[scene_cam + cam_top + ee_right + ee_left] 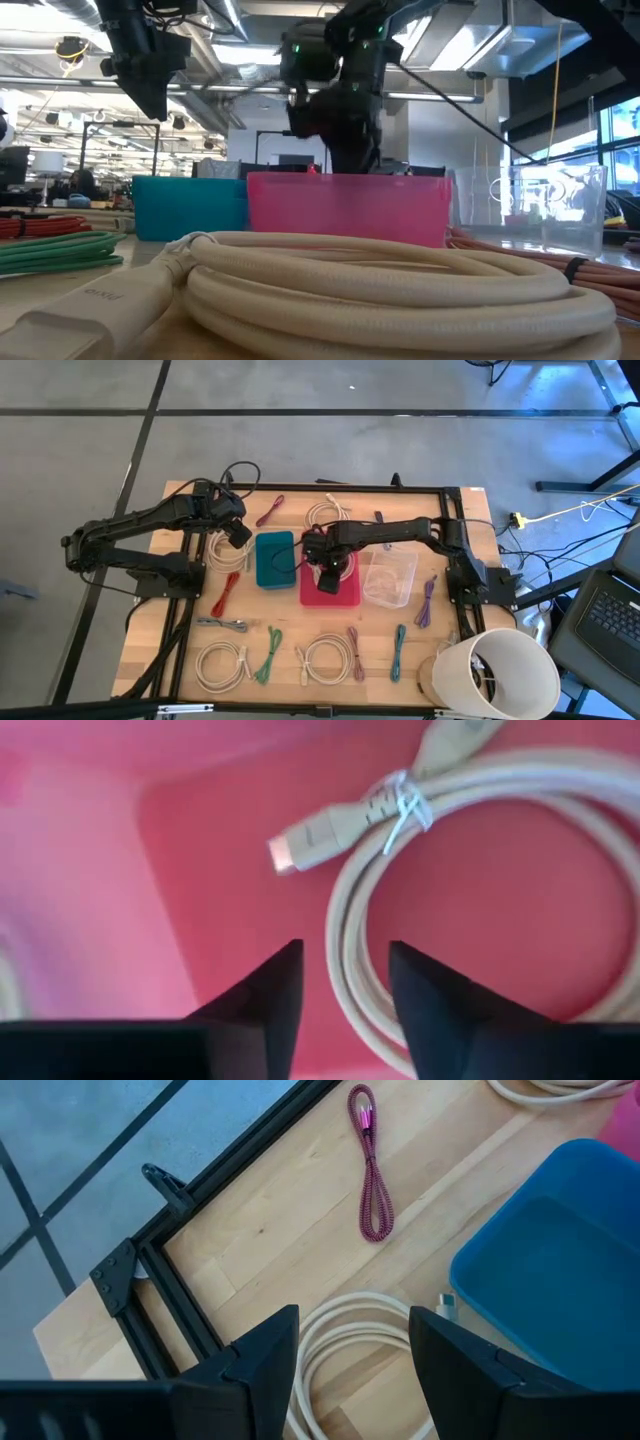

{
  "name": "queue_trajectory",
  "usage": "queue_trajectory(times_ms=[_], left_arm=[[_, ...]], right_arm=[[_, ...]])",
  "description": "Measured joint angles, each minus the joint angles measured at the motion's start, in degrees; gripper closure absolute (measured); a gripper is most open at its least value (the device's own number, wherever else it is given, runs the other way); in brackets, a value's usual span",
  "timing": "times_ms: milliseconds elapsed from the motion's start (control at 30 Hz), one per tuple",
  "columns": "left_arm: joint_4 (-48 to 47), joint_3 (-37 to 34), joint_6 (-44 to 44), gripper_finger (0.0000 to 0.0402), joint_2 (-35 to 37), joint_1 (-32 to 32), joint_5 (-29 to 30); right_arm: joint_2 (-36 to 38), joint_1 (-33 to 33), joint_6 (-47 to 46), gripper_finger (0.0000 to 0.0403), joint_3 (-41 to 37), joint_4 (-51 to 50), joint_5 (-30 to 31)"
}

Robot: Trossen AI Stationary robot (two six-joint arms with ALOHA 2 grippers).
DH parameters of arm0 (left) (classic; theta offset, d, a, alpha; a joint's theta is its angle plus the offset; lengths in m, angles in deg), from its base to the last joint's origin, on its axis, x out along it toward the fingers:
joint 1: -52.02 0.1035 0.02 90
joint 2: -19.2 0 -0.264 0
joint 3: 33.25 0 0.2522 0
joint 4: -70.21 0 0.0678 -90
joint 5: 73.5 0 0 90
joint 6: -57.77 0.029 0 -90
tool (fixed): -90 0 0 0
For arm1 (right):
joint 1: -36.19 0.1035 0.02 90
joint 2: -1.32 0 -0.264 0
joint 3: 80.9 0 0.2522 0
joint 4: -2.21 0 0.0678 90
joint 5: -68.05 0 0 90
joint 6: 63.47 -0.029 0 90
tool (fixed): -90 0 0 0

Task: Pick & Place USB Port
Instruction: Put the white charger cable into the pink bin, then put the pink and black charger cable into the blue bin

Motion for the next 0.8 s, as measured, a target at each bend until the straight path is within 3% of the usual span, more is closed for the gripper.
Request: queue_trajectory(times_ms=[300, 567, 800], left_arm=[[0.0, 0.0, 0.0, 0.0217, 0.0, 0.0, -0.04], [1.84, 0.0, -0.05, 0.0217, -0.04, 0.0, -2.21], [9.47, 0.0, -0.09, 0.0217, -0.04, 1.02, -4.43]], right_arm=[[11.7, 0.09, -4.76, 0.0199, 0.0, -0.94, 2.36], [28.8, -0.5, -6.77, 0.0213, 0.02, -4.55, 29.88], [39.62, -2.92, -10.75, 0.0224, 0.02, -7.23, 36.06]])
